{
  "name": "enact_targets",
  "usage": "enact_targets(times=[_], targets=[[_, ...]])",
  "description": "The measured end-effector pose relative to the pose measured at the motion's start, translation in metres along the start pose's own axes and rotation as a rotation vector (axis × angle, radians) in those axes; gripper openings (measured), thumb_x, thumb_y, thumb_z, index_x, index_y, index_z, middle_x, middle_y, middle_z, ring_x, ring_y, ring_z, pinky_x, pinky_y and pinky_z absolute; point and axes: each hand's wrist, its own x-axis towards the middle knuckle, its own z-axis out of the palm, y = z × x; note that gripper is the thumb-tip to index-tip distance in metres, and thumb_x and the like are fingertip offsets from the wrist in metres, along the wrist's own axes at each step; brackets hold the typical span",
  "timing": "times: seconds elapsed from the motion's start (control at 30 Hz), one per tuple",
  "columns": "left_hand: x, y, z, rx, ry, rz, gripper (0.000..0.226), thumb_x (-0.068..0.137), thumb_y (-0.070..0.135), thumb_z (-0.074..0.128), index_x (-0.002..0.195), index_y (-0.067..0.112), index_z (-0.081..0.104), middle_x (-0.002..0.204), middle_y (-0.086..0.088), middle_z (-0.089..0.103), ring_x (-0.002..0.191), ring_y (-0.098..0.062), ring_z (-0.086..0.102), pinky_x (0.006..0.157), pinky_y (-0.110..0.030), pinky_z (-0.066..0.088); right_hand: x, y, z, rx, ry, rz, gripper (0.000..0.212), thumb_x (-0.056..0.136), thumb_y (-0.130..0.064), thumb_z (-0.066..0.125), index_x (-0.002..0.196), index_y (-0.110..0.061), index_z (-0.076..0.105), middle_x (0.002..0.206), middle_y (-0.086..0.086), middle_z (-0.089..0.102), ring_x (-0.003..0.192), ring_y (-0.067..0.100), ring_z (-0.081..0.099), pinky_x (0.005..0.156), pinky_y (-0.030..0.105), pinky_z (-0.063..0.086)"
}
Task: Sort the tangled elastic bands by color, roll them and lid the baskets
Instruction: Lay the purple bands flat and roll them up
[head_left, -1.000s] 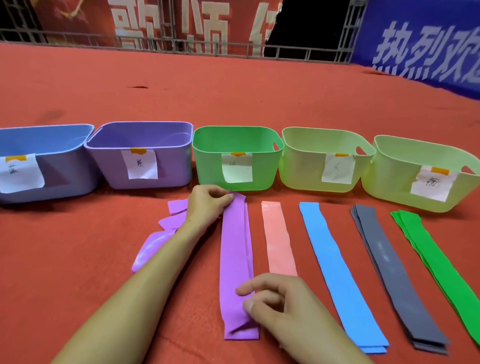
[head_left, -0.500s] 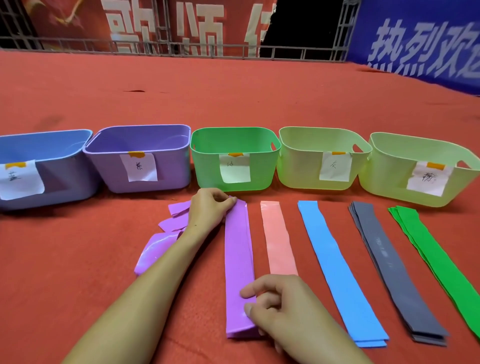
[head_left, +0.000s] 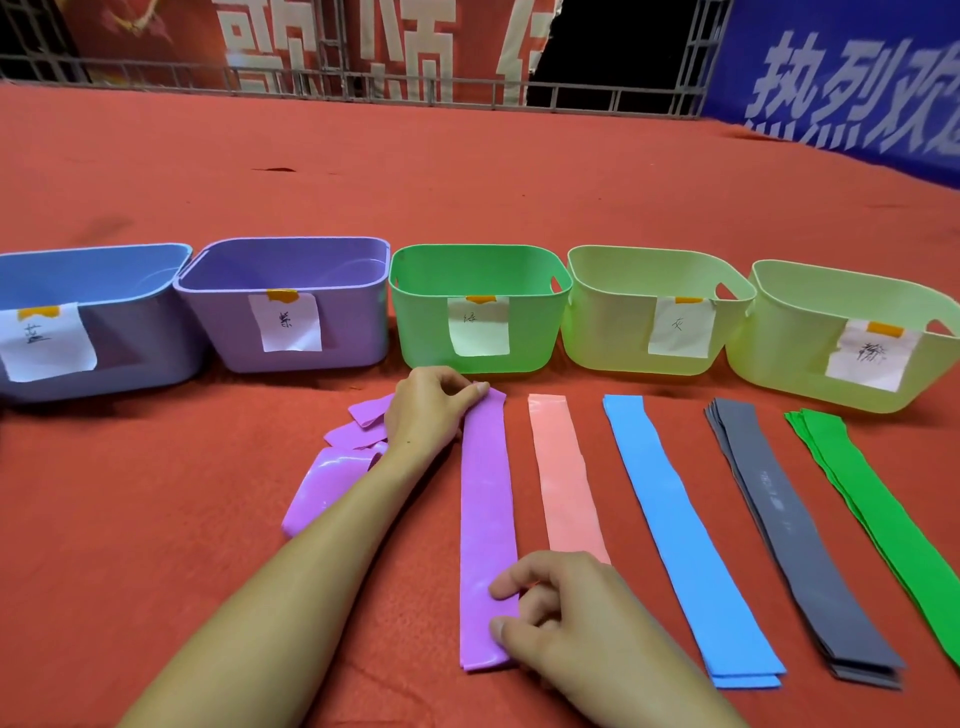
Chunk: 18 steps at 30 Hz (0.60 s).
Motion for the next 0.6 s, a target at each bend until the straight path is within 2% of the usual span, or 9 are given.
enact_targets(times=[0.1, 0.23, 0.33, 0.43, 0.53, 0.6], targets=[[-0.002, 0.002, 0.002, 0.102, 0.047, 0.010, 0.027, 0.086, 0.060, 0.077, 0.083, 0.033, 0.079, 0.083, 0.015, 0.078, 0.087, -0.017, 0.072, 0.069, -0.036, 0.057, 0.000, 0.001, 0.001, -0.013, 0.008, 0.022, 0.019, 0.086, -0.038, 0.073, 0.104, -0.033, 0.071, 0.082, -0.014, 0.076, 0.073, -0.001, 0.068, 0.085, 0.035, 0.060], [-0.006, 0.007, 0.006, 0.164, 0.095, 0.040, 0.023, 0.090, 0.051, 0.078, 0.087, 0.027, 0.079, 0.090, 0.008, 0.079, 0.092, -0.023, 0.071, 0.066, -0.033, 0.048, -0.002, -0.003, 0.002, 0.024, 0.008, 0.031, 0.014, 0.090, -0.025, 0.070, 0.105, -0.028, 0.070, 0.083, 0.003, 0.075, 0.061, 0.023, 0.075, 0.067, 0.040, 0.065], [-0.007, 0.007, 0.008, 0.179, 0.106, 0.092, 0.018, 0.093, 0.041, 0.078, 0.089, 0.023, 0.079, 0.089, 0.002, 0.079, 0.090, -0.028, 0.070, 0.065, -0.033, 0.044, -0.001, -0.003, 0.005, -0.032, 0.041, 0.023, 0.015, 0.090, -0.031, 0.070, 0.104, -0.031, 0.068, 0.083, 0.004, 0.071, 0.057, 0.017, 0.073, 0.065, 0.035, 0.063], [-0.008, 0.008, 0.010, 0.212, 0.104, 0.158, 0.014, 0.095, 0.032, 0.076, 0.091, 0.018, 0.078, 0.083, -0.004, 0.075, 0.087, -0.032, 0.068, 0.065, -0.033, 0.040, -0.001, -0.003, 0.006, -0.201, 0.061, 0.007, 0.027, 0.087, -0.054, 0.068, 0.109, -0.039, 0.063, 0.086, -0.009, 0.058, 0.075, 0.000, 0.059, 0.078, 0.028, 0.055], [-0.007, 0.008, 0.011, 0.263, 0.089, 0.196, 0.013, 0.095, 0.027, 0.074, 0.092, 0.015, 0.077, 0.085, -0.008, 0.074, 0.088, -0.036, 0.068, 0.066, -0.035, 0.041, -0.003, -0.010, 0.002, -0.355, 0.068, -0.017, 0.038, 0.086, -0.067, 0.061, 0.116, -0.045, 0.059, 0.091, -0.016, 0.057, 0.097, 0.003, 0.056, 0.091, 0.033, 0.049], [-0.007, 0.008, 0.011, 0.290, 0.073, 0.201, 0.015, 0.095, 0.028, 0.074, 0.093, 0.013, 0.077, 0.094, -0.013, 0.069, 0.091, -0.039, 0.066, 0.070, -0.038, 0.048, -0.006, -0.014, -0.001, -0.398, 0.076, -0.031, 0.041, 0.087, -0.072, 0.056, 0.122, -0.049, 0.057, 0.093, -0.017, 0.061, 0.108, 0.003, 0.060, 0.095, 0.034, 0.047]])
